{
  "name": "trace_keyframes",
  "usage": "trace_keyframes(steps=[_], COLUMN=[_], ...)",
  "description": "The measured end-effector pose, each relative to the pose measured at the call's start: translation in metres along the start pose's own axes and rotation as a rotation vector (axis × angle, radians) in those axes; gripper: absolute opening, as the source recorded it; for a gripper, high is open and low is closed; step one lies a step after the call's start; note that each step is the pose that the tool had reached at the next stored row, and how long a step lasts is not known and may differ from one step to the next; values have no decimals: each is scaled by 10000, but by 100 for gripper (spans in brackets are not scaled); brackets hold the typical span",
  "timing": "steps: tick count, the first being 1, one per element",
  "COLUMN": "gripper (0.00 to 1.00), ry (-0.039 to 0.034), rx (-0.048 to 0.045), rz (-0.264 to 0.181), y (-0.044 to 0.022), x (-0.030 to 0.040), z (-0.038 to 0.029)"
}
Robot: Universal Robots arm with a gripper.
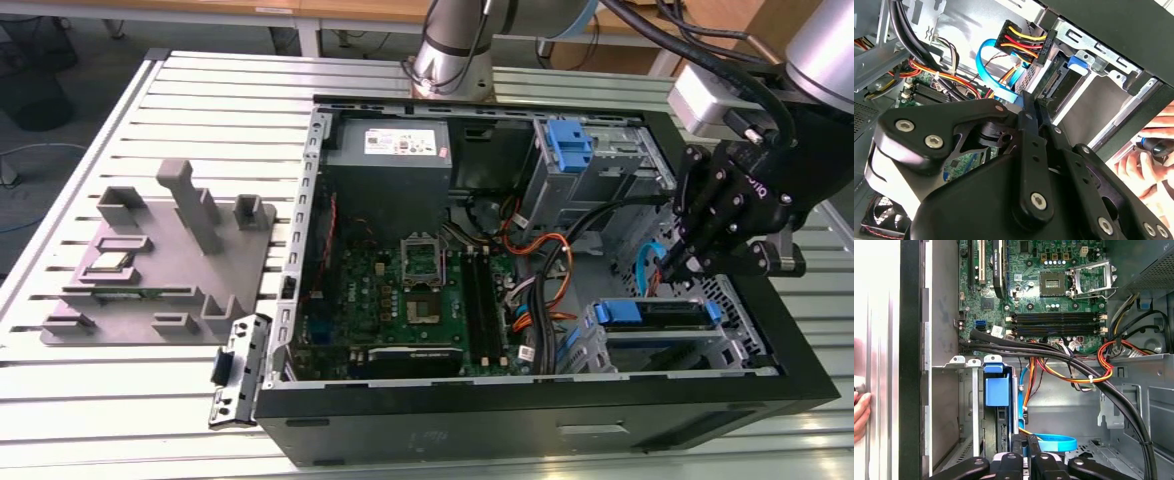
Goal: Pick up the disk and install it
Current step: 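Insert the first disk wire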
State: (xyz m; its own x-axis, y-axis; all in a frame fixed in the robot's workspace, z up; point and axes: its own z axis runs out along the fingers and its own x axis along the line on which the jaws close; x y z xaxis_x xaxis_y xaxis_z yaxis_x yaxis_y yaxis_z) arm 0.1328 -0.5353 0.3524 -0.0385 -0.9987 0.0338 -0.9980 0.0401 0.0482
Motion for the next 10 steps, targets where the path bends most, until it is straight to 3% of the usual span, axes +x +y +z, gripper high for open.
trace_keyframes(steps=[6, 10], gripper=[16, 16], ry=[-1, -22], rx=[0, 5], rz=[0, -8], y=[0, -3], x=[3, 61], z=[0, 8])
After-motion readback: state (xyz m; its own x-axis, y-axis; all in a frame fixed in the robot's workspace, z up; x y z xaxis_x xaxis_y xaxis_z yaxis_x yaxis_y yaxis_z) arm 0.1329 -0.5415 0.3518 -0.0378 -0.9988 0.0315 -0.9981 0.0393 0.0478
